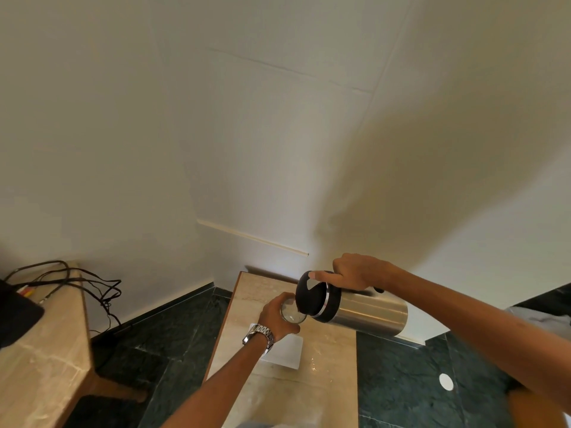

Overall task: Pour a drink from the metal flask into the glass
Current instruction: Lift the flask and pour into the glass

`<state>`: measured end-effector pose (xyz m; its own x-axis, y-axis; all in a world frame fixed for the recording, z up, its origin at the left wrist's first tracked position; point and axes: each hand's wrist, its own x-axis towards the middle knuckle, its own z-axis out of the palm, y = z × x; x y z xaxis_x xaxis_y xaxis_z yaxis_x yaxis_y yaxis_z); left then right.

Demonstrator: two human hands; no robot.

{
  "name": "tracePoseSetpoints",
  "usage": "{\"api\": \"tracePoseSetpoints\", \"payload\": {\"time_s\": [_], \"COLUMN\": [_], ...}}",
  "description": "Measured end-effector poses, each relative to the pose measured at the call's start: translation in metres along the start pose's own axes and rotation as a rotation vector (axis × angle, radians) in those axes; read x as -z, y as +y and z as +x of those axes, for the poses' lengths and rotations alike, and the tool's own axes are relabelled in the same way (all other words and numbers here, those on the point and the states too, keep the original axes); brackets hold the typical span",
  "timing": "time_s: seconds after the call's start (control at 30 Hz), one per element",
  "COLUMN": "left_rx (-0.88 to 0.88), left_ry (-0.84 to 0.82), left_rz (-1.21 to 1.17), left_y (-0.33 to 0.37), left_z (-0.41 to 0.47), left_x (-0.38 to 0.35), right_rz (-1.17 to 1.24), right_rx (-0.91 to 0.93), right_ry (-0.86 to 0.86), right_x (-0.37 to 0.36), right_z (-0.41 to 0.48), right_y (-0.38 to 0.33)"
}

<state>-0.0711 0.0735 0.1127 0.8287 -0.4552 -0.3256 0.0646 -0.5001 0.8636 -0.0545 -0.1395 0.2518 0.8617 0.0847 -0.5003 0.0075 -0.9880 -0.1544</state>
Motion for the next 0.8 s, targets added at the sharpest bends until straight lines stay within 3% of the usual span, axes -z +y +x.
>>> {"api": "tracePoseSetpoints", "payload": {"time_s": [0.8], "left_rx": [0.009], "left_ry": [0.022], "left_rz": [-0.002], "left_y": [0.002], "left_z": [-0.001], "left_x": [-0.001], "right_rz": [-0.088], "right_rx": [0.063], "right_ry": [0.005], "right_x": [0.019], "right_z": [0.002], "right_y": [-0.015]}}
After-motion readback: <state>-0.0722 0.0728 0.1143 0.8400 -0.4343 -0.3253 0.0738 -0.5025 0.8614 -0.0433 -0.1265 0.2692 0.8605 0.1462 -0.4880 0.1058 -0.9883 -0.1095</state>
